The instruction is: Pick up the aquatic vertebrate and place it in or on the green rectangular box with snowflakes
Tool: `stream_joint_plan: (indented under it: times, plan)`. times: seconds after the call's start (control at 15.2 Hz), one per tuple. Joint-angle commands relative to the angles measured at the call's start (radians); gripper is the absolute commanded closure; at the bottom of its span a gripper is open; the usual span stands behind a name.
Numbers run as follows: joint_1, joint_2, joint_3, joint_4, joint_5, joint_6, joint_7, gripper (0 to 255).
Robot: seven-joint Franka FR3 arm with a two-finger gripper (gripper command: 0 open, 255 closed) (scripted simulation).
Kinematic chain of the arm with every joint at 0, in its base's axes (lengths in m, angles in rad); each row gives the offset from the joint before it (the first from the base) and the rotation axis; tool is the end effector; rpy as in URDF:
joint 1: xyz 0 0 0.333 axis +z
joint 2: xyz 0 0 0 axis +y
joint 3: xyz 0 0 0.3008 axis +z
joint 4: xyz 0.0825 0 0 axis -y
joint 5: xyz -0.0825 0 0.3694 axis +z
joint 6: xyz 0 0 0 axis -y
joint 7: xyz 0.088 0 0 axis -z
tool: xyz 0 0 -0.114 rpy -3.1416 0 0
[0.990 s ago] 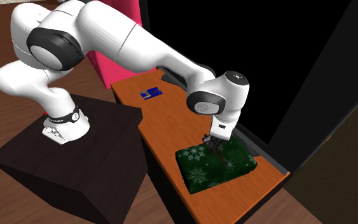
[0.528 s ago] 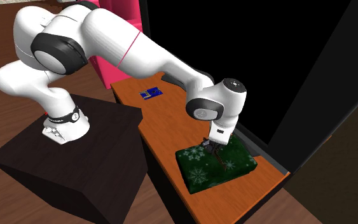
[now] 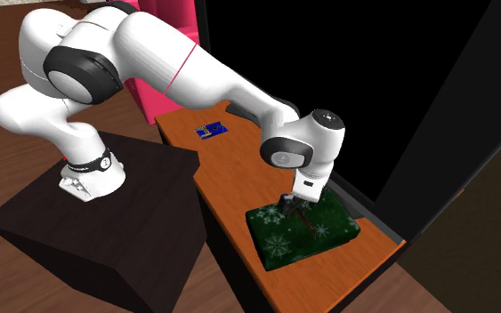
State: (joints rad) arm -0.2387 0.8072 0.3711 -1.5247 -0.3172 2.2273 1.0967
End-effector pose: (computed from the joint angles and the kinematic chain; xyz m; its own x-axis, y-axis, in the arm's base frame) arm 0.6802 0.0431 0.1911 0.6490 -0.7598 -0.0389 -0.7596 -0.6500 0.0239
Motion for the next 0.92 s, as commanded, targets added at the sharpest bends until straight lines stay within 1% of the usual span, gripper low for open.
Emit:
stream_joint_plan:
  times: [0.0,0.07,0.33,0.86]
  plan:
    - [0.000,0.000,0.000,0.000,0.000,0.000,0.000,0]
    - [0.000,0.000,0.000,0.000,0.000,0.000,0.000,0]
    - [-0.014,-0.073,0.022,0.011,0.026,-0.082,-0.014,0]
    - [-0.014,-0.073,0.022,0.011,0.026,-0.082,-0.014,0]
